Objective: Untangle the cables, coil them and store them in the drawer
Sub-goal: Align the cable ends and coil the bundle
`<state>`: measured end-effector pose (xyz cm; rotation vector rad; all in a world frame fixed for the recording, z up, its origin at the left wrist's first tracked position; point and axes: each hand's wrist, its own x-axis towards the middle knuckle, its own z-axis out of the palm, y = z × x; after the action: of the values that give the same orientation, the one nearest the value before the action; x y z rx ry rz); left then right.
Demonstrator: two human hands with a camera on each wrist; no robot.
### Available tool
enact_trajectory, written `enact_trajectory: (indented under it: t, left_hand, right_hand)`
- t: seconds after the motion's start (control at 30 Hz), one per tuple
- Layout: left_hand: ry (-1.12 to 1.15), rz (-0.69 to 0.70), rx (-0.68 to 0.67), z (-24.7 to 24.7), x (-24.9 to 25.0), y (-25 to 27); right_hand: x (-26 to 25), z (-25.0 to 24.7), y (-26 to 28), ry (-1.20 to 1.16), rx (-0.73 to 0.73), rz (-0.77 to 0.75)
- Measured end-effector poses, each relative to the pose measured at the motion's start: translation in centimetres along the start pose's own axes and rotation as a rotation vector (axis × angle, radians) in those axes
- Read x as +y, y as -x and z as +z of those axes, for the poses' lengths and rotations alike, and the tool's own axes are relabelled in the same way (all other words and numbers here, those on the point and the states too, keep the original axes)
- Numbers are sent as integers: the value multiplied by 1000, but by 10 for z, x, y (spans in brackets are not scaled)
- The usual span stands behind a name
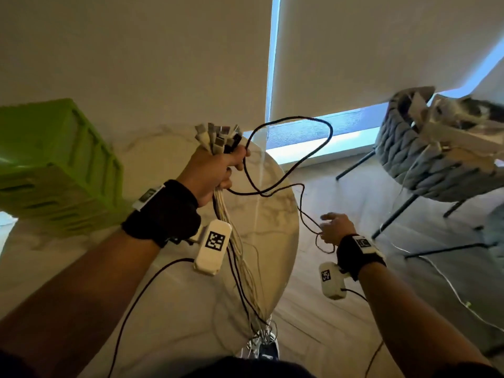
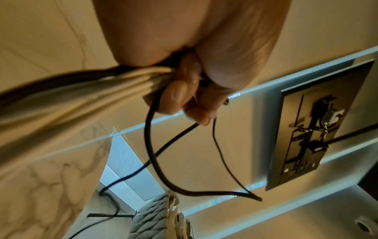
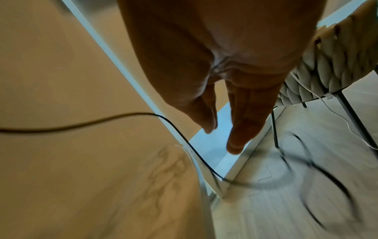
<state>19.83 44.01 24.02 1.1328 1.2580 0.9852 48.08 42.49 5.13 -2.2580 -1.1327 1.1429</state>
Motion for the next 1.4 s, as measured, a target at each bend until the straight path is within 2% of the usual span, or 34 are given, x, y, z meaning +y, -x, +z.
enact_trajectory:
  t: [0.07, 0.13, 0.23, 0.3, 0.37, 0.5, 0.6, 0.7, 0.8, 0.9, 0.93, 0.97, 1.07, 1.1, 1.17, 1.23, 1.27, 1.33, 1.4]
  left_hand:
    - [-16, 14, 11, 14, 0, -1]
    - [-16, 17, 32, 25, -3, -3]
    - [16, 16, 34, 37, -5, -1]
    - [74, 22, 17, 44, -6, 1]
    - [143, 28, -17, 51, -8, 4]
    - [217, 44, -68, 64, -13, 12]
    - [185, 59, 51, 65, -15, 14]
    - [303, 27, 86, 60, -13, 12]
    - [421, -50, 12, 52, -4, 12]
    - [466, -99, -82, 51, 3, 19]
    - [482, -84, -108, 53, 3, 23]
    - [489, -57, -132, 56, 1, 27]
    - [425, -8, -162, 59, -9, 29]
    - [378, -20, -163, 57, -11, 29]
    - [294, -65, -183, 55, -13, 29]
    - [223, -94, -236, 56, -14, 36]
    - [178, -100, -242, 58, -15, 39]
    - [110, -89, -220, 61, -17, 44]
    - [95, -78, -212, 60, -20, 46]
  right_hand:
    - [-4, -12, 12, -287, 42, -6]
    - [-17, -26, 29, -597, 210, -45]
    - [-49, -39, 55, -705, 461, -236]
    - [-70, -39, 74, -701, 482, -393]
    - [-90, -32, 92, -688, 365, -502]
    - [-121, -1, 124, -643, -155, -645]
    - [-124, 19, 134, -697, -473, -580]
    - [-121, 25, 143, -690, -555, -526]
    - [-108, 21, 140, -559, -638, -548]
    - [-97, 2, 130, -571, -849, -514]
    - [-95, -5, 125, -559, -868, -507]
    - [-96, -14, 122, -511, -844, -520]
    - [-101, -29, 116, -227, -606, -619]
    - [-103, -32, 116, -209, -532, -644]
    - [-113, -35, 123, -379, -413, -660]
    - [-133, -36, 134, -553, -385, -680]
    - [-146, -34, 141, -540, -368, -713]
    - [-170, -31, 154, -389, -298, -819]
    - [-185, -28, 165, -131, -191, -943]
